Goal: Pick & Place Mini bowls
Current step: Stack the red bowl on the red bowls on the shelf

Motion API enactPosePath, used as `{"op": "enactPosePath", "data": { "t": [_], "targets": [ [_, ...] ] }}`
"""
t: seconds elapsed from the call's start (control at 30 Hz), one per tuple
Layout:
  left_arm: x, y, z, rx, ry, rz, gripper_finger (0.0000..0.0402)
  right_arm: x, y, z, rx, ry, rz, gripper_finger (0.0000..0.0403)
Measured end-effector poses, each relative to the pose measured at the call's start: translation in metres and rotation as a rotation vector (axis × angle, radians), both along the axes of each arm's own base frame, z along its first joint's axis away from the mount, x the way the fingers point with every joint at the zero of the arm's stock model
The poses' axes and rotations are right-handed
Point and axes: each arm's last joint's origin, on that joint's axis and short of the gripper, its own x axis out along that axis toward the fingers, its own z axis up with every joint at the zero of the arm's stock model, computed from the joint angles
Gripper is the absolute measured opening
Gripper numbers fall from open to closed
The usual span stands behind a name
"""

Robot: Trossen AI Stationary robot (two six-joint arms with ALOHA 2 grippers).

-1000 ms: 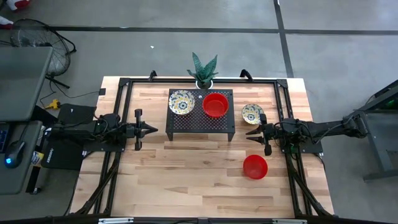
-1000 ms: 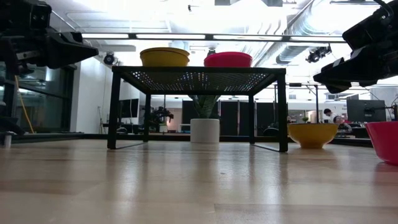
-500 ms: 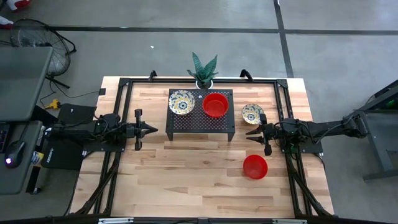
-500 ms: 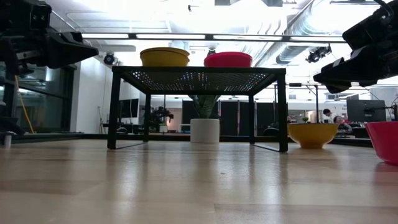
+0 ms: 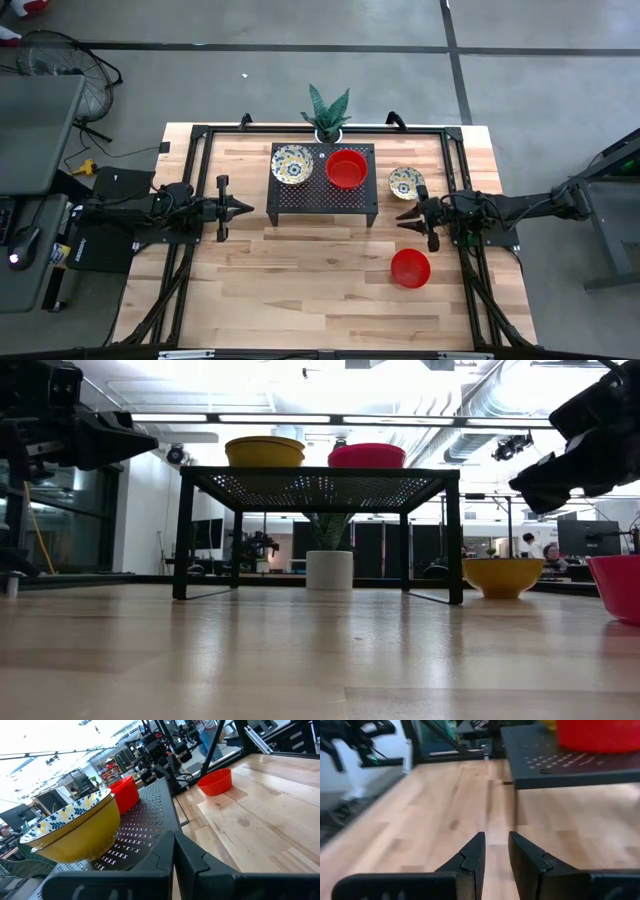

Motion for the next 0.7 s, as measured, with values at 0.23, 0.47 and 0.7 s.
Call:
{"op": "enactPosePath", "data": {
  "t": [0.23,0.47,0.7],
  "targets": [
    [0.000,0.000,0.000,0.000,0.000,0.000,0.0000,-0.004,0.003,0.025,0.182,0.078,-0.016,0.0073],
    [0.000,0.000,0.000,0.000,0.000,0.000,0.0000,-0.012,0.004,0.059,0.265,0.145,-0.036,0.0073],
    [0.000,0.000,0.000,0.000,0.000,0.000,0.0000,-0.011,0.007,0.087,0.375,0.293,-0.064,0.0073]
  ]
}}
